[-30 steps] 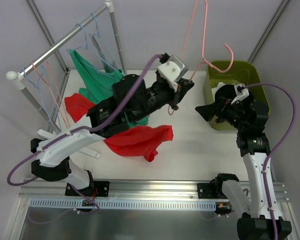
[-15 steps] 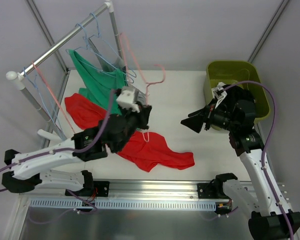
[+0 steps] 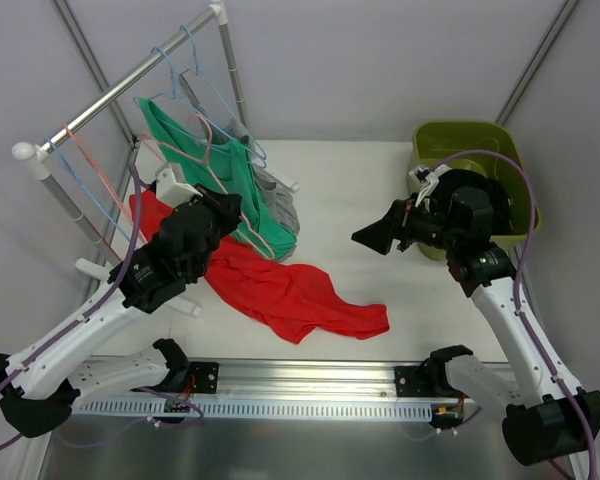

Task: Remove the tank top from the hanger

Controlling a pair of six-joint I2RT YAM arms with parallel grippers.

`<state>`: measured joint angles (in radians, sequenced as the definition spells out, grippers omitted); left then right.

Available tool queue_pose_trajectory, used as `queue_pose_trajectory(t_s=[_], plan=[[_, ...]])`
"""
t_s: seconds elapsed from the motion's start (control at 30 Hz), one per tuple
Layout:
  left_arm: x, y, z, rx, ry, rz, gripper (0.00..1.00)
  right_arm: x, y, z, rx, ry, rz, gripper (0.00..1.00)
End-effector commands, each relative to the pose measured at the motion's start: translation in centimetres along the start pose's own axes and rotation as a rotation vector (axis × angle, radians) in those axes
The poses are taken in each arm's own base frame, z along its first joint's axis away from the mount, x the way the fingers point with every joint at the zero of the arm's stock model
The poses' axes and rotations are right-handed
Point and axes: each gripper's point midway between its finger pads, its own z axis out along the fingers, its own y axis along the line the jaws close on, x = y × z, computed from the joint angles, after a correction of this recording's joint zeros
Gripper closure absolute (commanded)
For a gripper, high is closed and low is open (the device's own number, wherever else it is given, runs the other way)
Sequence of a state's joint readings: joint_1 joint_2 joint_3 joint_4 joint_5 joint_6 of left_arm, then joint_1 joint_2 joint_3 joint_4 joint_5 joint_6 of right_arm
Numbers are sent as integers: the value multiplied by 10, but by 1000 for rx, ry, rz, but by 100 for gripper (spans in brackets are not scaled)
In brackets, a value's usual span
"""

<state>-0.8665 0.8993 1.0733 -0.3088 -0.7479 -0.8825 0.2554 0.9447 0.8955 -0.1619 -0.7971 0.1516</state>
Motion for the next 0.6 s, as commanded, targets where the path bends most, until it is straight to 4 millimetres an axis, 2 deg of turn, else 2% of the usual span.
queue_pose_trajectory(t_s=[0.0, 0.07, 0.1, 0.2, 0.23, 0.3, 0.33, 0.4, 0.57], plan=[[-44, -28, 0, 65, -42, -116, 100, -20, 15, -1, -34, -39, -75, 0], [-62, -28, 0, 60, -81, -126, 100, -17, 14, -1, -33, -27, -73, 1], [-81, -24, 2, 46, -122, -140, 100, -16, 14, 0, -35, -24, -73, 0], [-103, -25, 1, 60, -145, -162, 100, -13, 12, 1, -32, -14, -67, 0], [-115, -18, 4, 37, -174, -171, 100, -12, 11, 2, -31, -12, -65, 1], [-120, -16, 9, 35, -157, -190, 100, -13, 10, 2, -29, -12, -65, 0], [-128, -5, 14, 7, -173, -207, 100, -14, 11, 2, -31, -12, -66, 1], [-126, -5, 24, 20, -129, -234, 100, -15, 11, 2, -33, -13, -67, 0], [-137, 18, 41, -41, -144, -263, 100, -14, 13, 4, -43, -5, -70, 1]])
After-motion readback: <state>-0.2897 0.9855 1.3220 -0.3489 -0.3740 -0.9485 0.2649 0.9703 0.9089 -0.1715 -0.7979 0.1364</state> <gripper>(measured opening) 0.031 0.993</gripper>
